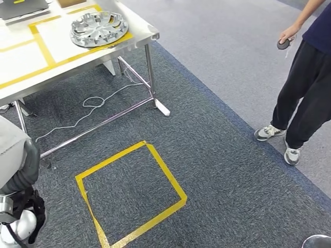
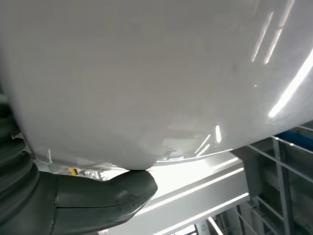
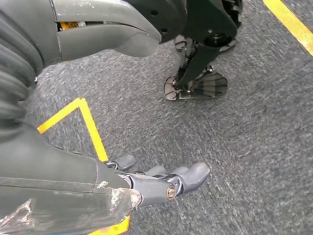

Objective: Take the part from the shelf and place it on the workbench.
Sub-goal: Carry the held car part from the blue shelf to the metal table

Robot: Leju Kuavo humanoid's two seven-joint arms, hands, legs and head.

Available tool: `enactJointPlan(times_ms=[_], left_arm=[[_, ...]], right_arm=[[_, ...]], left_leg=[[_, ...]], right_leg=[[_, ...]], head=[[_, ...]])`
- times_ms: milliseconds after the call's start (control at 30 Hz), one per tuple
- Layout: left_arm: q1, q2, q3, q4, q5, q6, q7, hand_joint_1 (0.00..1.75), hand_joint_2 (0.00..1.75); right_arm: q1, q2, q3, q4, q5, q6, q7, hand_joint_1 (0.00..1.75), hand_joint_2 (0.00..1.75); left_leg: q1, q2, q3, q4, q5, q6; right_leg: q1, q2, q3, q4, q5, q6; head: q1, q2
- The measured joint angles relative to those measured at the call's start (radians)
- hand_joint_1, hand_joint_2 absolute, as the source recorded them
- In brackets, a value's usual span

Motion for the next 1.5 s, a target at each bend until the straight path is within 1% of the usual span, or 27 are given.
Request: enactJointPlan(times_ms=[67, 133, 200, 233, 300, 367, 433, 500, 567, 667, 700, 733, 767, 800, 867, 933, 1000, 1033, 1100, 1167, 1233, 1267, 1300, 1367, 1433, 1467, 1500], left_arm=[[-0.001, 0.001, 0.001, 0.0, -0.002, 0.0, 0.001, 1.75, 1.75], [-0.003, 0.002, 0.001, 0.0, -0.003, 0.0, 0.001, 1.75, 1.75], [-0.002, 0.002, 0.0, 0.0, -0.003, 0.0, 0.003, 1.75, 1.75], [-0.001, 0.002, 0.0, 0.0, -0.003, 0.0, 0.003, 1.75, 1.75], [-0.001, 0.002, 0.0, 0.0, -0.003, 0.0, 0.004, 1.75, 1.75], [-0.003, 0.002, 0.001, 0.0, -0.003, 0.0, 0.004, 1.75, 1.75], [-0.003, 0.002, 0.001, 0.0, -0.003, 0.0, 0.004, 1.75, 1.75], [0.0, 0.003, 0.002, 0.0, -0.004, 0.0, 0.004, 1.75, 1.75], [0.0, 0.003, 0.003, 0.0, -0.005, 0.0, 0.004, 1.75, 1.75], [-0.001, 0.002, 0.002, 0.0, -0.005, 0.0, 0.004, 1.75, 1.75], [0.0, 0.002, 0.002, 0.0, -0.005, 0.0, 0.004, 1.75, 1.75], [0.001, 0.002, 0.001, 0.0, -0.005, 0.0, 0.004, 1.75, 1.75], [0.001, 0.002, 0.001, 0.0, -0.005, 0.0, 0.004, 1.75, 1.75], [0.002, 0.002, 0.001, 0.0, -0.005, 0.0, 0.004, 1.75, 1.75], [0.001, 0.002, 0.001, 0.0, -0.006, 0.0, 0.004, 1.75, 1.75], [0.001, 0.002, 0.001, 0.0, -0.007, 0.0, 0.004, 1.75, 1.75], [0.002, 0.002, 0.001, 0.0, -0.008, 0.0, 0.004, 1.75, 1.75], [0.003, 0.002, 0.002, 0.0, -0.008, 0.0, 0.004, 1.75, 1.75], [0.0, 0.003, 0.002, 0.0, -0.008, 0.0, 0.004, 1.75, 1.75], [-0.002, 0.003, 0.001, 0.0, -0.009, 0.0, 0.004, 1.75, 1.75], [0.0, 0.002, 0.001, 0.0, -0.009, 0.0, 0.005, 1.75, 1.75], [0.0, 0.002, 0.001, 0.0, -0.009, 0.0, 0.005, 1.75, 1.75], [0.001, 0.002, 0.001, 0.0, -0.009, 0.0, 0.005, 1.75, 1.75], [0.0, 0.002, 0.001, 0.0, -0.009, 0.0, 0.005, 1.75, 1.75], [-0.002, 0.002, 0.001, 0.0, -0.01, 0.0, 0.005, 1.75, 1.75], [-0.001, 0.002, 0.002, 0.0, -0.01, 0.0, 0.005, 1.75, 1.75], [0.0, 0.002, 0.002, 0.0, -0.01, 0.0, 0.005, 1.75, 1.75]], right_arm=[[-0.001, 0.0, 0.001, 0.0, 0.0, 0.0, 0.0, 0.0, 1.75], [0.001, 0.0, 0.001, 0.0, 0.0, -0.001, 0.0, 0.0, 1.75], [0.004, 0.0, 0.002, 0.0, -0.001, -0.001, 0.0, 0.0, 1.75], [0.004, 0.0, 0.003, 0.0, -0.001, -0.002, 0.0, 0.0, 1.75], [0.003, 0.0, 0.004, 0.0, -0.002, -0.002, 0.0, 0.0, 1.75], [0.002, 0.0, 0.004, 0.0, -0.005, -0.002, -0.001, 0.0, 1.75], [0.001, 0.0, 0.006, 0.0, -0.009, -0.001, -0.002, 0.0, 1.75], [-0.001, 0.0, 0.008, 0.0, -0.012, -0.001, -0.002, 0.0, 1.75], [-0.004, 0.0, 0.01, 0.0, -0.012, -0.001, -0.003, 0.0, 1.75], [-0.003, -0.001, 0.012, 0.0, -0.015, -0.001, -0.003, 0.0, 1.75], [-0.001, -0.001, 0.014, 0.0, -0.015, -0.001, -0.003, 0.0, 1.75], [0.0, -0.001, 0.015, 0.0, -0.015, -0.001, -0.003, 0.0, 1.75], [0.001, -0.001, 0.016, 0.0, -0.015, -0.001, -0.003, 0.0, 1.75], [0.001, -0.001, 0.017, 0.0, -0.015, -0.001, -0.003, 0.0, 1.75], [0.0, -0.001, 0.017, 0.0, -0.015, -0.001, -0.003, 0.0, 1.75], [-0.001, -0.001, 0.018, 0.0, -0.016, -0.001, -0.003, 0.0, 1.75], [-0.003, -0.001, 0.019, 0.0, -0.016, 0.0, -0.004, 0.0, 1.75], [-0.005, -0.001, 0.019, 0.0, -0.015, 0.001, -0.004, 0.0, 1.75], [-0.008, -0.001, 0.02, 0.0, -0.015, 0.003, -0.005, 0.0, 1.75], [-0.007, -0.001, 0.02, 0.0, -0.016, 0.004, -0.006, 0.0, 1.75], [-0.004, -0.001, 0.021, 0.0, -0.016, 0.005, -0.005, 0.0, 1.75], [-0.004, -0.001, 0.022, 0.0, -0.016, 0.005, -0.005, 0.0, 1.75], [-0.005, -0.001, 0.022, 0.0, -0.016, 0.005, -0.006, 0.0, 1.75], [-0.007, -0.001, 0.022, 0.0, -0.016, 0.006, -0.006, 0.0, 1.75], [-0.007, -0.001, 0.023, 0.0, -0.016, 0.006, -0.006, 0.0, 1.75], [-0.007, -0.001, 0.023, 0.0, -0.017, 0.006, -0.006, 0.0, 1.75], [-0.008, -0.001, 0.023, 0.0, -0.016, 0.006, -0.006, 0.0, 1.75]], left_leg=[[-0.002, 0.038, -0.019, 0.037, -0.025, -0.009], [-0.004, 0.092, -0.074, 0.15, -0.084, -0.016], [-0.003, 0.108, -0.133, 0.265, -0.127, -0.018], [-0.003, 0.109, -0.142, 0.282, -0.123, -0.016], [-0.005, 0.118, -0.102, 0.206, -0.069, -0.009], [-0.013, 0.158, -0.03, 0.074, -0.02, 0.003], [-0.02, 0.179, 0.001, 0.012, -0.01, 0.014], [-0.019, 0.158, 0.001, 0.004, -0.009, 0.024], [-0.013, 0.137, 0.005, -0.002, -0.005, 0.035], [-0.008, 0.108, 0.008, -0.005, -0.004, 0.044], [-0.008, 0.096, 0.008, -0.005, -0.004, 0.044], [-0.008, 0.083, 0.008, -0.004, -0.005, 0.045], [-0.007, 0.071, 0.009, -0.004, -0.005, 0.044], [-0.007, 0.058, 0.011, -0.003, -0.005, 0.043], [-0.006, 0.035, 0.013, 0.0, -0.007, 0.037], [-0.006, 0.014, 0.007, 0.002, -0.004, 0.025], [-0.002, -0.005, 0.0, -0.001, 0.002, 0.012], [-0.002, 0.0, -0.003, 0.002, 0.0, 0.007], [-0.005, 0.046, -0.028, 0.054, -0.033, -0.003], [-0.004, 0.097, -0.09, 0.179, -0.096, -0.011], [-0.002, 0.109, -0.141, 0.276, -0.125, -0.013], [-0.002, 0.111, -0.141, 0.274, -0.111, -0.012], [-0.002, 0.115, -0.12, 0.235, -0.083, -0.01], [-0.008, 0.157, -0.047, 0.101, -0.024, -0.002], [-0.015, 0.195, -0.002, 0.016, -0.006, 0.01], [-0.018, 0.196, 0.002, 0.004, -0.009, 0.015], [-0.018, 0.181, 0.001, 0.002, -0.009, 0.021]], right_leg=[[0.0, -0.023, 0.002, -0.003, 0.002, -0.014], [0.003, -0.046, 0.003, -0.005, 0.001, -0.023], [0.007, -0.072, 0.002, -0.005, -0.001, -0.027], [0.009, -0.084, 0.003, -0.005, -0.002, -0.028], [0.012, -0.108, 0.007, -0.005, -0.005, -0.028], [0.017, -0.128, 0.012, -0.004, -0.011, -0.022], [0.023, -0.146, 0.017, -0.005, -0.016, -0.013], [0.024, -0.165, 0.023, -0.008, -0.019, -0.004], [0.021, -0.142, 0.014, 0.02, -0.041, 0.006], [0.017, -0.071, -0.07, 0.194, -0.123, 0.017], [0.017, -0.064, -0.101, 0.249, -0.139, 0.019], [0.017, -0.061, -0.118, 0.272, -0.137, 0.019], [0.016, -0.06, -0.116, 0.255, -0.114, 0.019], [0.015, -0.055, -0.094, 0.203, -0.077, 0.019], [0.008, -0.017, -0.032, 0.063, -0.015, 0.019], [0.005, 0.012, 0.004, -0.006, 0.0, 0.014], [0.007, -0.001, 0.008, -0.01, 0.001, 0.002], [0.007, -0.011, 0.009, -0.011, 0.003, -0.004], [0.005, -0.033, 0.012, -0.016, 0.005, -0.017], [0.007, -0.056, 0.012, -0.016, 0.003, -0.024], [0.009, -0.081, 0.012, -0.016, 0.001, -0.026], [0.009, -0.094, 0.013, -0.016, 0.0, -0.026], [0.01, -0.106, 0.015, -0.016, -0.002, -0.025], [0.014, -0.127, 0.022, -0.015, -0.007, -0.02], [0.021, -0.146, 0.028, -0.015, -0.014, -0.011], [0.024, -0.156, 0.031, -0.017, -0.017, -0.006], [0.024, -0.168, 0.035, -0.02, -0.019, -0.001]], head=[[-0.006, 0.0], [-0.013, 0.0], [-0.013, 0.0], [-0.013, 0.0], [-0.013, 0.0], [-0.014, 0.0], [-0.014, 0.0], [-0.014, 0.0], [-0.011, 0.0], [-0.002, 0.0], [-0.001, 0.0], [0.0, 0.0], [0.0, 0.0], [0.0, 0.0], [0.0, 0.0], [-0.001, 0.0], [-0.001, 0.0], [-0.002, 0.0], [-0.009, 0.0], [-0.015, 0.0], [-0.015, 0.0], [-0.015, 0.0], [-0.015, 0.0], [-0.016, 0.0], [-0.016, 0.0], [-0.015, 0.0], [-0.015, 0.0]])
